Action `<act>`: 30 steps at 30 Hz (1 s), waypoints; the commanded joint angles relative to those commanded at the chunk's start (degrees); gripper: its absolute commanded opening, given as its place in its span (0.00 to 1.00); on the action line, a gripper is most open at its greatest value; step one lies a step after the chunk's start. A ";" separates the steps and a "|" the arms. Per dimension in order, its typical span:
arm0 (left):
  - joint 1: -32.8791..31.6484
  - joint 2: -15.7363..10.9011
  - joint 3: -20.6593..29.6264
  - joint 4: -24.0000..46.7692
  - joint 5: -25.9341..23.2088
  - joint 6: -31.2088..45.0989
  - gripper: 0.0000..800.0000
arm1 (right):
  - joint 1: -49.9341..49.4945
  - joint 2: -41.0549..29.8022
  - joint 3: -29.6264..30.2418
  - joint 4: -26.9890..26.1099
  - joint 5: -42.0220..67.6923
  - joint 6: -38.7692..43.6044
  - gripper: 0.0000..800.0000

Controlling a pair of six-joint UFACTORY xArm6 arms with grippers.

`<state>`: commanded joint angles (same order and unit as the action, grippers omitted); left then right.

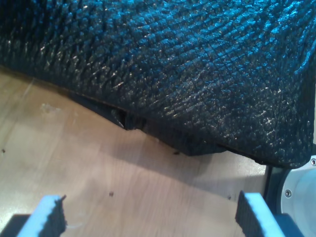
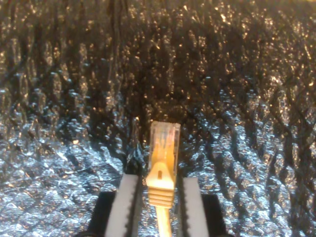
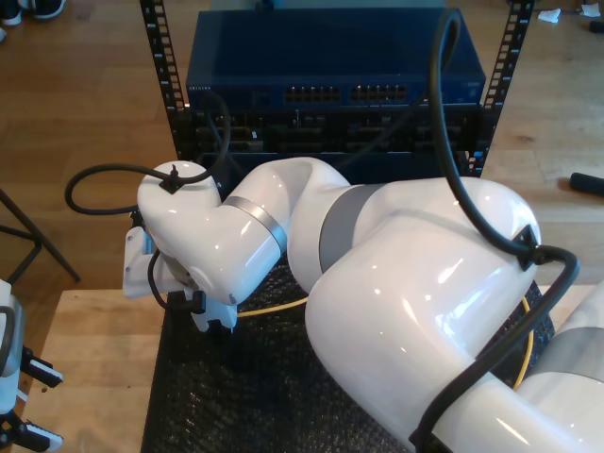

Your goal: Grab the cable and plug it in

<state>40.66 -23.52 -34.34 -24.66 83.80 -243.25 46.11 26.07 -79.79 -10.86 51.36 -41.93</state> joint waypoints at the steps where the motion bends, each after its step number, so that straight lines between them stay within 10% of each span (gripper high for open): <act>1: 0.00 0.00 0.00 0.00 0.00 0.00 1.00 | 0.00 -0.09 -0.09 0.00 0.00 0.00 0.17; 8: 0.00 0.00 0.00 0.00 0.00 0.09 1.00 | 0.00 -0.79 0.00 0.00 0.00 0.00 0.01; 30: -2.90 0.18 -1.93 -0.18 5.36 0.00 1.00 | -7.91 -14.59 1.41 1.93 9.49 -5.63 0.01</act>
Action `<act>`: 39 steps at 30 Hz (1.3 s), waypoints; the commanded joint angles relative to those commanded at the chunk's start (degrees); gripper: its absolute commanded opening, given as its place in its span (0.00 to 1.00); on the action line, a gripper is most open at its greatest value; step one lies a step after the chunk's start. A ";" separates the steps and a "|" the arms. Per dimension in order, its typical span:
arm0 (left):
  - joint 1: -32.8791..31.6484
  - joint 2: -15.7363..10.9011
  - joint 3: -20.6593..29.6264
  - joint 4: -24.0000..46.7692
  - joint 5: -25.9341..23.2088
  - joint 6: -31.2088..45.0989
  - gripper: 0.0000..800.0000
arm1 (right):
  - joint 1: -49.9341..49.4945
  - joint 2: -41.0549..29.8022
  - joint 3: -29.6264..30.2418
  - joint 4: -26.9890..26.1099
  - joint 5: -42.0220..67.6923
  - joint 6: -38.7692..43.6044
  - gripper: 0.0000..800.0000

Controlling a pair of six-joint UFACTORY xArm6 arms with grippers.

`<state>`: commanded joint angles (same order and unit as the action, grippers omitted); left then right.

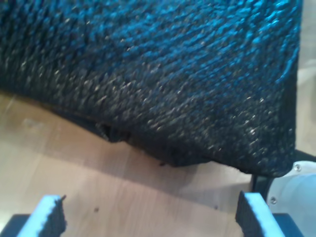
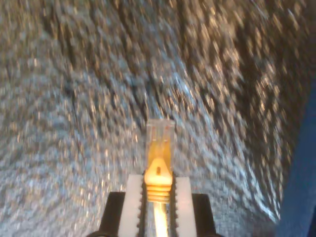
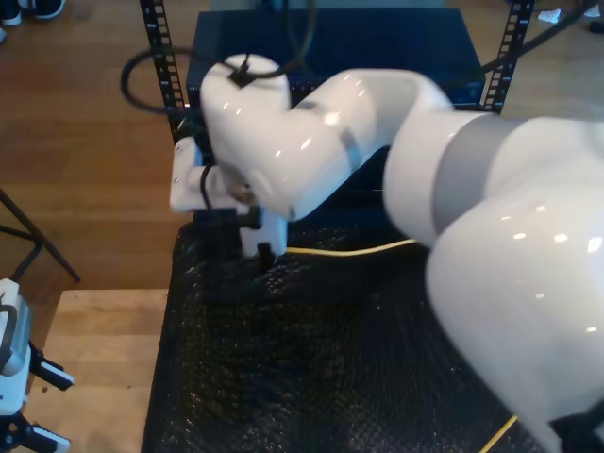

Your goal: Grab the cable and plug it in

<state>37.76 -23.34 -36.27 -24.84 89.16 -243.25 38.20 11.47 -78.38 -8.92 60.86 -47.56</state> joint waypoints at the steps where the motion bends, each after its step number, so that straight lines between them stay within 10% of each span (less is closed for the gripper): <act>1: -0.88 -0.09 -0.44 -0.53 0.88 -0.35 1.00 | -0.44 -0.70 0.00 0.88 0.70 -0.35 0.01; 11: -5.54 0.18 -4.04 -10.37 4.04 -2.81 1.00 | -7.74 -7.91 1.58 17.49 10.64 -11.96 0.01; 39: -35.52 4.04 -7.30 -36.84 -4.84 -9.41 1.00 | -21.89 -29.89 13.27 33.32 21.19 -22.51 0.01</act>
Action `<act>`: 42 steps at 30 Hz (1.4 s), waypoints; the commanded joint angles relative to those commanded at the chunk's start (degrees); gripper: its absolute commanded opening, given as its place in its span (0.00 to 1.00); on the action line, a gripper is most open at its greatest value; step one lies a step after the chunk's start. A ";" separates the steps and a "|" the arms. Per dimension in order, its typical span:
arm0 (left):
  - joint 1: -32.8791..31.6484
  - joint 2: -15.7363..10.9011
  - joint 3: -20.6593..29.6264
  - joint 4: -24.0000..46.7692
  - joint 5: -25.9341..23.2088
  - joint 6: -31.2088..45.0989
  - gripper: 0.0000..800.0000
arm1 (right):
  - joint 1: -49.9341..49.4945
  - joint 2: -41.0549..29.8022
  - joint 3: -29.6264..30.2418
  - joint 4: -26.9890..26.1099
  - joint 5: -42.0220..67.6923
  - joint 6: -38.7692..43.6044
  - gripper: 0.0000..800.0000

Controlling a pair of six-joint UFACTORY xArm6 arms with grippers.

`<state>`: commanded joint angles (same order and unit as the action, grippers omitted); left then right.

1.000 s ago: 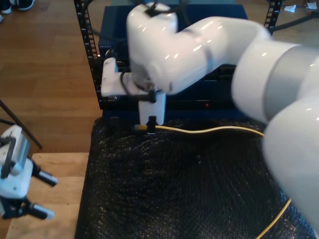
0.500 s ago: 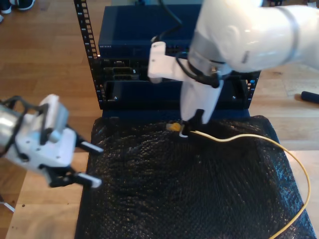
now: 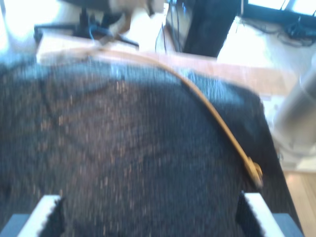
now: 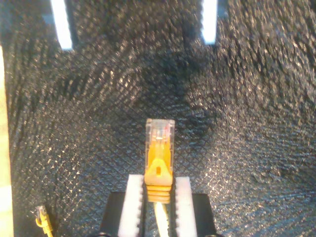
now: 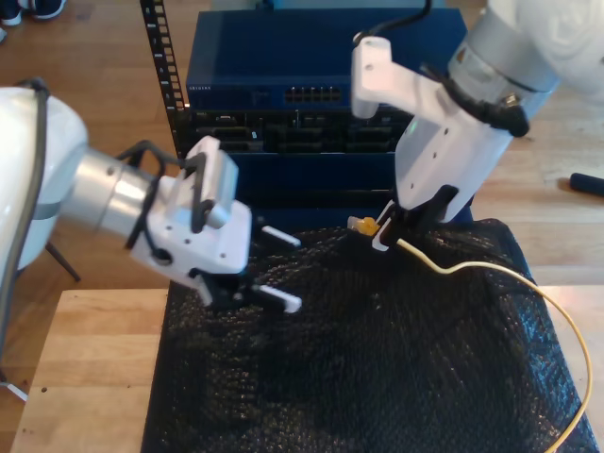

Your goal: Grab the cable and plug it in

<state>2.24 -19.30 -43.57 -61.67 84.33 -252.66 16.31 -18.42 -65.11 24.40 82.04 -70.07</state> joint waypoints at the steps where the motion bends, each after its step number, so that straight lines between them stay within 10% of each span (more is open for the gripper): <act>1: -0.09 0.35 -0.44 -0.53 0.00 0.00 1.00 | 0.00 0.00 0.00 0.09 0.09 0.00 0.01; 25: -2.90 0.97 -4.40 -6.15 3.96 -1.14 0.91 | 0.18 0.26 0.18 1.05 0.00 0.00 0.01; 42: -2.73 1.14 -4.40 -6.07 3.96 -4.48 0.41 | 0.26 0.35 0.53 1.14 -0.09 0.00 0.01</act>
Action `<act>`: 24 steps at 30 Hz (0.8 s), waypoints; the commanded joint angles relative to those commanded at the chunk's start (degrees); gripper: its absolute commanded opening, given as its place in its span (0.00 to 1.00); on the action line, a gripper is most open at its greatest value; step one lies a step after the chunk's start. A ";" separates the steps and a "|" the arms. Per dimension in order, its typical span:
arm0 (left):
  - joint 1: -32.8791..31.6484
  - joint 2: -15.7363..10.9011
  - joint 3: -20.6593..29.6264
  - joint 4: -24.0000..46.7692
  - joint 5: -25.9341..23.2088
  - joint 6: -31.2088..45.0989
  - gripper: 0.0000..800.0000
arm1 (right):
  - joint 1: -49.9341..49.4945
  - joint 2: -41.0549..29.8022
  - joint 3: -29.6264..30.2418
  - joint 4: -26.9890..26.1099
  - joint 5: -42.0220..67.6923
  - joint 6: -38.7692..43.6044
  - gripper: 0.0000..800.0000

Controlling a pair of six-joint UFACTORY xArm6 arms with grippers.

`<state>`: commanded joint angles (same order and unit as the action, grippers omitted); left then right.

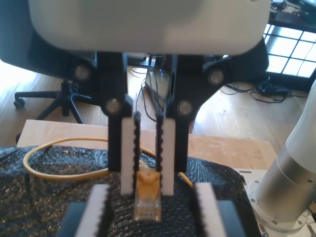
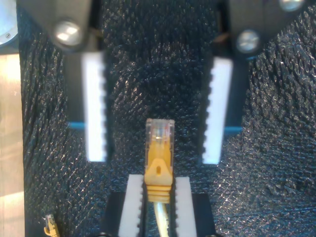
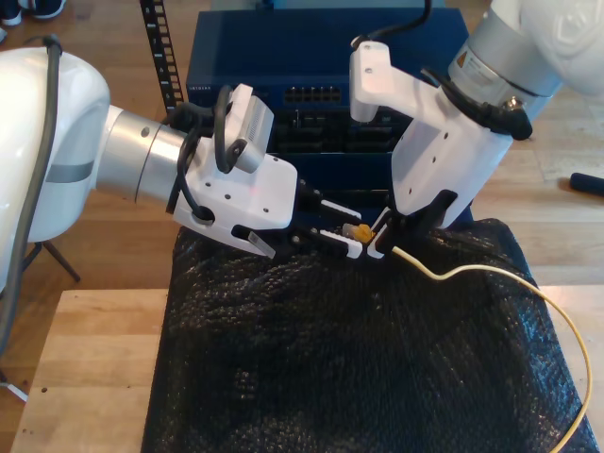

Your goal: Grab the cable and plug it in

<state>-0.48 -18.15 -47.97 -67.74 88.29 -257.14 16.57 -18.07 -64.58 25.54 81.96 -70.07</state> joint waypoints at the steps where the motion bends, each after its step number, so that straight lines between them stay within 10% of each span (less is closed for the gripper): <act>1: 0.00 0.00 0.00 0.00 0.00 0.00 0.37 | 0.00 0.00 0.00 0.00 0.09 -0.09 0.01; 16: 0.09 -0.09 0.09 0.09 -0.62 -0.09 0.00 | 0.09 0.00 0.18 0.09 0.09 0.00 0.07; 19: 0.09 -0.18 0.18 0.09 -0.53 -0.18 0.00 | 0.18 0.00 0.44 0.44 0.18 -0.09 0.50; 24: 0.18 0.00 0.00 0.09 -0.44 -1.23 0.00 | -0.18 -0.18 0.26 0.79 -0.09 -1.76 0.91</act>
<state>-0.31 -18.15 -47.97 -67.65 87.85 -258.37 16.40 -18.24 -64.32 26.33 81.87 -71.82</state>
